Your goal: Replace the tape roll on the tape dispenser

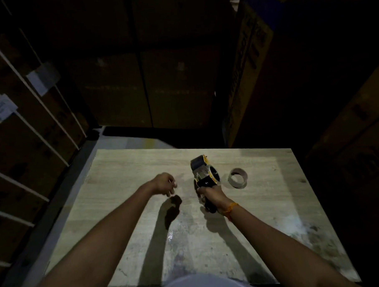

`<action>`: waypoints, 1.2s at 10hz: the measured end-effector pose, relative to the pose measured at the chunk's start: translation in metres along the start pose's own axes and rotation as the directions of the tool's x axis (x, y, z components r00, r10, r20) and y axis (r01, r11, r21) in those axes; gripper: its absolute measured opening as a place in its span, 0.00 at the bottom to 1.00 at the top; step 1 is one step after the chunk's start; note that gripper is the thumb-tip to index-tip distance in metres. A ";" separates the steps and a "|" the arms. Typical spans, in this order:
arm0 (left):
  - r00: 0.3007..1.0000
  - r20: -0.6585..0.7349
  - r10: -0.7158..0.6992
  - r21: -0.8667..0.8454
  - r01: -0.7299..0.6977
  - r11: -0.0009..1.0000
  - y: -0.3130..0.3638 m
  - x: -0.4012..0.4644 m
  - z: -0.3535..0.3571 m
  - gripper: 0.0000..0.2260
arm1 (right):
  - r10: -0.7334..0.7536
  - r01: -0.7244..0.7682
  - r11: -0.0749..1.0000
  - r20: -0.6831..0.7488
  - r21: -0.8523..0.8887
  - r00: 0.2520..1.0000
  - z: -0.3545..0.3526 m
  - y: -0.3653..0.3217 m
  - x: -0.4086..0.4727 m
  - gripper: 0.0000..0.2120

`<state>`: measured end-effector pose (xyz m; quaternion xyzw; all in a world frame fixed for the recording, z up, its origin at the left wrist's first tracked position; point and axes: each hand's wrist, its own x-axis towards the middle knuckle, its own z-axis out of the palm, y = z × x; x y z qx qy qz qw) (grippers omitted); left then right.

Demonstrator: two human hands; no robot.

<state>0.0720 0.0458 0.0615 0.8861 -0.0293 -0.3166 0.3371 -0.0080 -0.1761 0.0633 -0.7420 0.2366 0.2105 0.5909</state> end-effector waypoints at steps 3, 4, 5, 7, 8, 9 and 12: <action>0.992 0.113 -0.061 -0.140 0.077 0.987 -0.043 -0.035 0.065 0.05 | -0.016 -0.029 0.942 -0.133 -0.334 0.991 0.040 0.029 0.043 0.13; 0.992 0.100 -0.083 -0.120 0.095 0.988 -0.050 -0.040 0.072 0.06 | -0.027 -0.011 0.905 -0.083 -0.426 0.996 0.050 0.033 0.047 0.13; 0.991 0.090 -0.094 -0.095 0.103 0.990 -0.051 -0.044 0.074 0.07 | -0.004 -0.022 0.873 -0.053 -0.488 0.999 0.057 0.037 0.053 0.16; 0.988 0.108 -0.112 -0.076 0.120 0.990 -0.054 -0.042 0.079 0.09 | -0.006 0.048 0.795 0.072 -0.605 0.997 0.060 0.043 0.050 0.15; 0.987 0.129 -0.092 -0.047 0.099 0.994 -0.052 -0.042 0.081 0.07 | -0.026 0.147 0.742 0.192 -0.654 0.981 0.055 0.043 0.044 0.16; 0.986 0.146 -0.080 -0.021 0.084 0.996 -0.045 -0.041 0.085 0.06 | -0.002 0.130 0.763 0.198 -0.634 0.980 0.047 0.045 0.038 0.21; 0.994 0.105 0.027 0.381 -0.065 0.922 -0.014 -0.021 0.059 0.07 | -0.112 0.104 0.657 0.039 -0.746 0.993 0.001 0.014 0.023 0.17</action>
